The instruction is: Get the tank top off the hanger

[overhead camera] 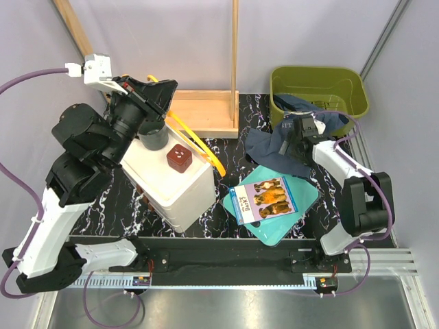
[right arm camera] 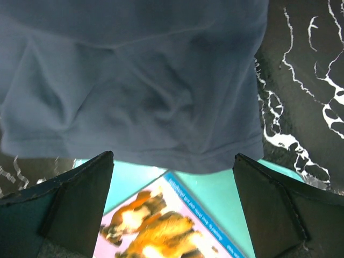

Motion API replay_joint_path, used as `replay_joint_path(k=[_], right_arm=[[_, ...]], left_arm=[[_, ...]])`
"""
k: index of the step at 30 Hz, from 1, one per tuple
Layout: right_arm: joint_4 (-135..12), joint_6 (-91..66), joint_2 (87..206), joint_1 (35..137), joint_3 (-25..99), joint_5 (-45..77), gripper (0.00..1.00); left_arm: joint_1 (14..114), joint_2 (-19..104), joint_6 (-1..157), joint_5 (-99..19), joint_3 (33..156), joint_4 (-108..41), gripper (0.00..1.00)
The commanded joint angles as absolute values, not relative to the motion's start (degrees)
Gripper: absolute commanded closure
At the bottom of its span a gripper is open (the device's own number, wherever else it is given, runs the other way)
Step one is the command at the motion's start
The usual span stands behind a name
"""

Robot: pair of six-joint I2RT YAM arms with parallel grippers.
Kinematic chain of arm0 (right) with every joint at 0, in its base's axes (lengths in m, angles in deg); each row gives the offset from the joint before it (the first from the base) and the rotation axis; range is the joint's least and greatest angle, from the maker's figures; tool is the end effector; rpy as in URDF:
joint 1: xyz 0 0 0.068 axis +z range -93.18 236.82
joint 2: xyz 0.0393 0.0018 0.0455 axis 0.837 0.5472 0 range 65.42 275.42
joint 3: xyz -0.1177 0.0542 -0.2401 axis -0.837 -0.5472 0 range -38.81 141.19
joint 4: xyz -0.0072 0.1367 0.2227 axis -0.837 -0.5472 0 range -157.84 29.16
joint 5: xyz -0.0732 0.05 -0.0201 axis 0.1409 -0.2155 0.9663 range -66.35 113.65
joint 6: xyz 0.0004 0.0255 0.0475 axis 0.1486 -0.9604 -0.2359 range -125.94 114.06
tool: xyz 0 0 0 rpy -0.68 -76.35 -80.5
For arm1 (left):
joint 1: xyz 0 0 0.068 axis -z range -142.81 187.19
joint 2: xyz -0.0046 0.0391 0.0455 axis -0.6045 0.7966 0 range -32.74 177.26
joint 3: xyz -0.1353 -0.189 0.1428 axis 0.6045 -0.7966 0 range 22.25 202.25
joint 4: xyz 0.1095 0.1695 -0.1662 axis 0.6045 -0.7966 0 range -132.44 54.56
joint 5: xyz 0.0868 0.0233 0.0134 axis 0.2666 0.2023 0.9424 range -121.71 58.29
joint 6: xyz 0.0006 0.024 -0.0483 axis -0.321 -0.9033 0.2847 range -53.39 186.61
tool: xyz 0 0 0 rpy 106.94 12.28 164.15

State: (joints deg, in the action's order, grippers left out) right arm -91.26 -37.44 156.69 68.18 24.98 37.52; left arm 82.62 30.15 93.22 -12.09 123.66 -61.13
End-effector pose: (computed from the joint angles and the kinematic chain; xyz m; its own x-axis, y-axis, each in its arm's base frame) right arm 0.3238 0.0562 0.2257 -0.7427 0.3683 -0.5592 0.3776 0.9201 0.1046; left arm 0.1200 -0.1046 0.5719 -0.0585 -0.5419 -0.8384 0.4644 0.7287 -0.5034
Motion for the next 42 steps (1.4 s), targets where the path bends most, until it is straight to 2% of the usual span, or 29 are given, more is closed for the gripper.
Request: replay_joint_path(k=[1,5,8,11,12,15,18,19,20,24,26,30,36,42], right_arm=[[-85.2,-39.6,159.1,67.7,23.4,42.8,0.0],[-84.1,-42.9,163.7,67.6,22.6,41.7,0.01],[-82.5,-45.0,164.6,67.6,21.3,42.0,0.08],[-80.5,-45.2,163.3,67.6,19.2,43.5,0.2],[-79.5,-45.3,162.8,67.6,18.6,44.0,0.3],[-79.0,-44.5,162.4,67.6,17.7,45.0,0.46],[-77.6,-43.2,162.0,67.6,16.9,43.5,0.54],[-77.5,-42.7,161.8,67.6,16.7,43.3,0.62],[-77.5,-42.4,160.5,67.6,16.5,43.3,0.66],[-77.5,-40.5,153.7,67.7,15.7,43.2,0.74],[-77.6,-38.7,149.2,67.6,16.0,42.6,0.85],[-79.2,-36.9,143.0,67.6,18.1,39.5,1.0],[-80.7,-36.9,138.4,67.6,31.4,34.1,1.0],[-80.8,-31.8,145.0,67.6,56.7,35.2,1.0]], left_arm=[[82.5,29.2,91.2,-13.2,124.8,-59.3,1.0],[82.6,29.0,90.7,-13.2,124.9,-60.1,1.0],[82.6,29.0,90.6,-13.2,124.9,-60.6,1.0],[82.6,29.0,90.7,-13.7,125.0,-61.0,1.0],[82.6,29.0,90.8,-13.9,125.0,-61.4,1.0],[82.6,29.0,91.0,-13.9,125.1,-61.6,1.0],[82.6,28.9,90.4,-13.7,125.5,-61.6,1.0],[82.6,28.8,90.3,-13.5,125.9,-61.8,1.0],[82.6,28.8,90.3,-13.4,126.0,-61.8,1.0],[82.6,28.4,91.1,-14.0,126.1,-61.9,1.0],[82.6,28.0,92.2,-14.4,125.5,-61.8,1.0],[82.6,27.0,93.2,-14.4,124.8,-61.9,1.0],[82.5,26.6,94.3,-14.0,126.8,-61.9,1.0],[82.6,25.3,95.3,-15.3,126.6,-61.8,1.0]])
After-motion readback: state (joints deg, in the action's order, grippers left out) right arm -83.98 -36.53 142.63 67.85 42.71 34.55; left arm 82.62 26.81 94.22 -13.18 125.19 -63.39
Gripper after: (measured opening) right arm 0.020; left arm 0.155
